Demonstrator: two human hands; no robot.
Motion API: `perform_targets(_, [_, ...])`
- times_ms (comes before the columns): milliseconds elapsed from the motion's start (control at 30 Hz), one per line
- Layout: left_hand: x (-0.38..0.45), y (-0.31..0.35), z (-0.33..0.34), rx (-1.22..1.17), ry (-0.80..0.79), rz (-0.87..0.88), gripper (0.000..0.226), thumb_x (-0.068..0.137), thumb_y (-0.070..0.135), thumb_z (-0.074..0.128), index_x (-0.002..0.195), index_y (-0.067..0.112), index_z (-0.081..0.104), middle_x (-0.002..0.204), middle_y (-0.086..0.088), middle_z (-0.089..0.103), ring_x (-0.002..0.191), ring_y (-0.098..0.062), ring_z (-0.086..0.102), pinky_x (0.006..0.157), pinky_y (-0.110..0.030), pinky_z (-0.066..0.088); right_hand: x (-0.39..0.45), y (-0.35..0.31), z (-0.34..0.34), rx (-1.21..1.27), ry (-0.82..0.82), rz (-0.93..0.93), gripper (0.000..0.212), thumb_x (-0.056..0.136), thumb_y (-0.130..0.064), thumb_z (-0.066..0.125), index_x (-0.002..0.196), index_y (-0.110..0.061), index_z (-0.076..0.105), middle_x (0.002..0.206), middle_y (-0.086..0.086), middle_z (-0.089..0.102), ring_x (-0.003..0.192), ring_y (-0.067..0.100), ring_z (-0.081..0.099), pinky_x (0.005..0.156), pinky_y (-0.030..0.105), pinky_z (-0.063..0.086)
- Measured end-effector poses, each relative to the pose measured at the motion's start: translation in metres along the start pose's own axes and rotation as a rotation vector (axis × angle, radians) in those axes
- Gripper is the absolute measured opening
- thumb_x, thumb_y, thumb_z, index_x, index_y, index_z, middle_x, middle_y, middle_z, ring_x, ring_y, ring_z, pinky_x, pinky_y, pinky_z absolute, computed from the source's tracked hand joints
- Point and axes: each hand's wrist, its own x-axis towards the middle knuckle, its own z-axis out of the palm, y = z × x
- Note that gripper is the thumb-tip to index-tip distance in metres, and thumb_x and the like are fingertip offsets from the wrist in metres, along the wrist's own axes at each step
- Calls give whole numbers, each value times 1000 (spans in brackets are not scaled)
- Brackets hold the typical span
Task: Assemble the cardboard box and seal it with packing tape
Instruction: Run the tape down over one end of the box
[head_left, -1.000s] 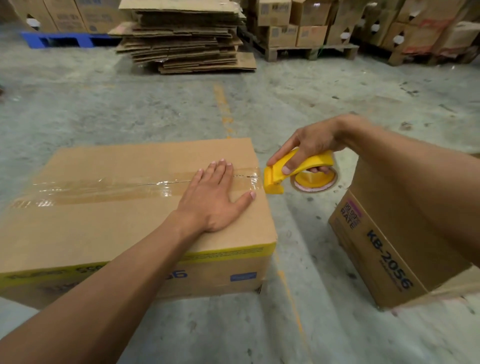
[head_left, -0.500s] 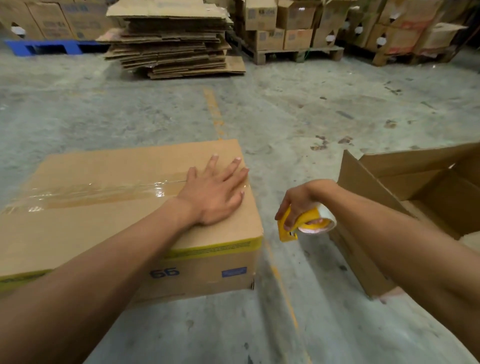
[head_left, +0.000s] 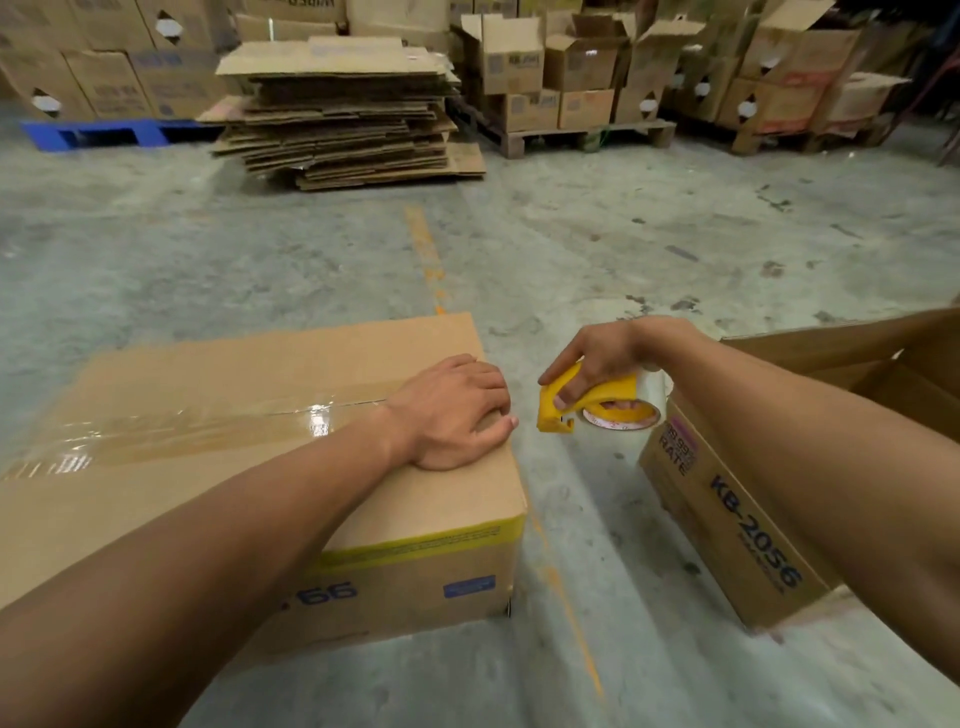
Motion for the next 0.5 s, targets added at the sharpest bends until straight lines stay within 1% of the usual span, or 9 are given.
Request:
perform_targets(133, [-1,-4,3,-73,26,35,38,93,43,34,88,21,65,94,2,63,97,-20,58,95,-36,43,-11,-3,-10,202,159,-36,50,75,-37,81,123,-35,67,105,-8,65,83,8,61,62,16,48])
perform_targets(200, [-2,-3,5,-119,27,56,40,93,39,34,89,19,67,93,0,64,96,-22,60,90,-38,46,-22,-4,-13,307,230,-64,50,78,-36,80,126,-34,66,108,-8,64,80,3,61,57,11,47])
perform_targets(267, [-4,-2,7,-196,19,55,42,91,39,34,93,19,70,100,0,67,103,-22,62,87,-38,49,-33,-5,-15,440,266,-93,49,78,-37,79,125,-36,65,113,-5,65,73,4,65,55,16,51])
perform_targets(300, [-5,-1,6,-267,17,38,41,90,38,36,96,19,71,104,0,69,108,-21,61,89,-37,49,-38,-5,-17,536,267,-113,49,78,-35,79,125,-37,66,106,-4,68,64,4,67,51,20,52])
perform_targets(333, [-7,-1,5,-361,15,-10,38,89,35,40,100,19,72,106,1,71,111,-18,61,92,-34,47,-44,-7,-18,640,256,-145,48,79,-32,78,125,-36,65,94,-3,70,55,6,65,45,23,52])
perform_targets(367, [-9,-1,2,-475,34,-90,33,90,32,45,104,20,73,107,2,72,109,-15,62,94,-30,46,-50,-10,-19,731,237,-182,48,81,-29,76,127,-35,64,80,-2,70,48,10,62,41,24,51])
perform_targets(400, [-10,-2,-3,-604,98,-195,28,91,29,49,105,21,72,105,4,73,103,-11,64,92,-26,46,-56,-14,-20,807,215,-224,50,81,-29,75,129,-33,62,70,2,68,44,12,58,39,24,49])
perform_targets(467, [-11,-5,-22,-897,301,-460,22,93,31,52,100,21,71,97,4,74,92,-12,66,84,-26,48,-67,-23,-20,938,167,-315,58,74,-38,76,130,-35,59,55,6,59,36,12,50,35,22,45])
perform_targets(500, [-13,-7,-37,-1079,363,-605,25,95,36,50,98,19,69,93,1,74,89,-16,68,78,-28,49,-71,-28,-18,1005,138,-357,63,68,-47,79,128,-38,60,50,5,53,33,11,46,35,21,43])
